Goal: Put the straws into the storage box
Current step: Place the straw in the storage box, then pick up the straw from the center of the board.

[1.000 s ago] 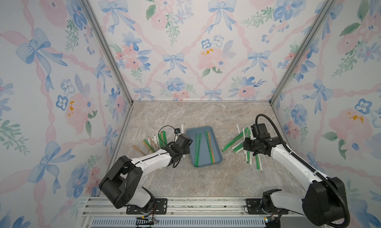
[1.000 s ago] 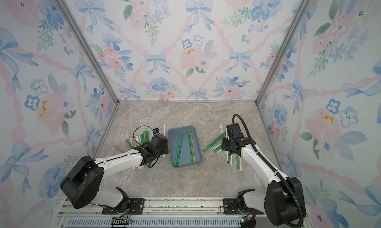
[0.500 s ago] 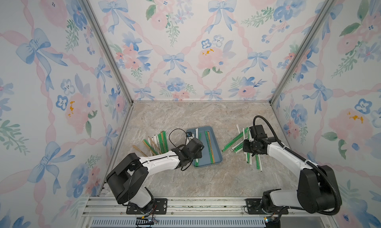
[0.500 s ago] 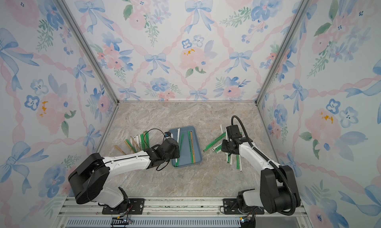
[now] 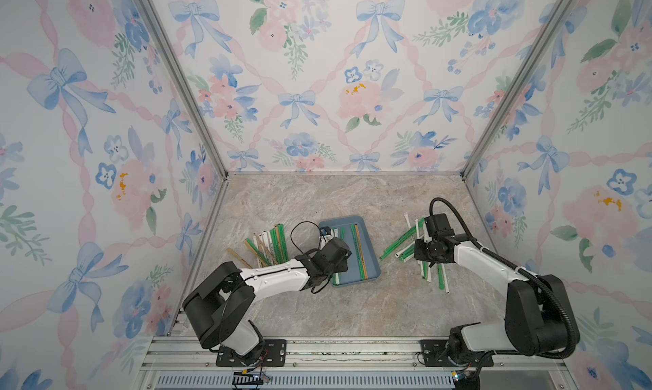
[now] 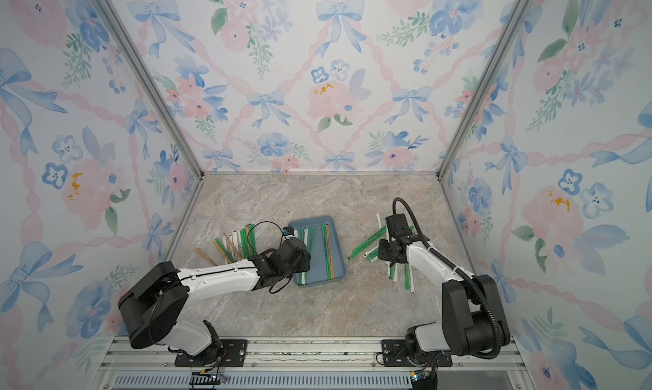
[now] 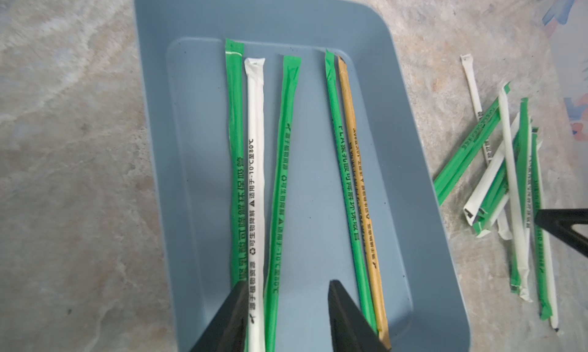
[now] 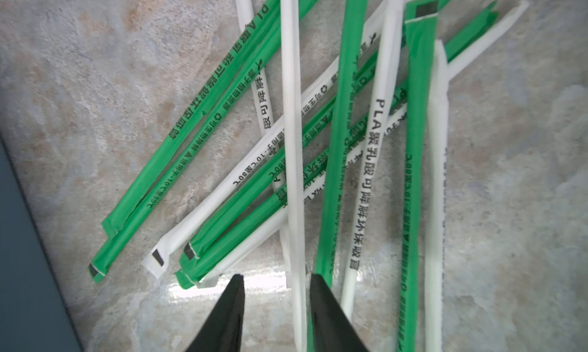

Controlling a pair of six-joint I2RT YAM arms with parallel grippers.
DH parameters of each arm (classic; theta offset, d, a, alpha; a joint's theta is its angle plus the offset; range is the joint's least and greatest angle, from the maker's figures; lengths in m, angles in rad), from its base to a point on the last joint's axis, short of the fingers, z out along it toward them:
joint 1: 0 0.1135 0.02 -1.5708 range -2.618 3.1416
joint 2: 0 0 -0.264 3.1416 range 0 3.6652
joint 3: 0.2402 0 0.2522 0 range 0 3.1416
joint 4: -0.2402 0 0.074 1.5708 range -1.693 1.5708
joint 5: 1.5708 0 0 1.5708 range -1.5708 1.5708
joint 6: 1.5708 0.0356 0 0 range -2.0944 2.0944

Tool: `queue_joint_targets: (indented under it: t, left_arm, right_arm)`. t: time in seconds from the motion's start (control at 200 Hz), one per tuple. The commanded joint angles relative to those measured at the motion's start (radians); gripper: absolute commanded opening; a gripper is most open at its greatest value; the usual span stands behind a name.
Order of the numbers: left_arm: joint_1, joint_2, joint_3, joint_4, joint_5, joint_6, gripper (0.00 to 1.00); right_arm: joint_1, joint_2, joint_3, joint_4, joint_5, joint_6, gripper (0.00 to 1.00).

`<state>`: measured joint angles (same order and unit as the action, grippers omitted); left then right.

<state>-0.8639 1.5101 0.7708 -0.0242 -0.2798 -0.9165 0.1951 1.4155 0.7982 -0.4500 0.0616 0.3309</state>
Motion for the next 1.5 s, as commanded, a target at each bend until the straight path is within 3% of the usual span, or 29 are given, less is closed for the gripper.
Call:
queue_joint_targets:
  t: [0.0,0.5,0.76,1.025,1.495]
  left_arm:
    - [-0.003,-0.044,-0.015,-0.005,-0.039,0.017,0.48]
    - [-0.003,-0.088,-0.04,-0.004,-0.066,0.038,0.49]
    - [-0.003,-0.09,-0.039,-0.005,-0.072,0.044,0.49]
    - [-0.003,-0.097,-0.039,-0.005,-0.081,0.053,0.49]
    - [0.012,-0.139,-0.06,-0.005,-0.115,0.071,0.49]
  right_arm:
    - [-0.006,0.027,0.009,0.005,0.017,-0.017,0.36]
    - [-0.009,0.149,0.084,-0.074,0.059,-0.019,0.26]
    - [-0.009,0.158,0.092,-0.083,0.055,-0.024,0.15]
    - [-0.008,0.177,0.107,-0.098,0.047,-0.036,0.11]
    - [0.034,-0.088,0.171,-0.209,0.037,0.004,0.05]
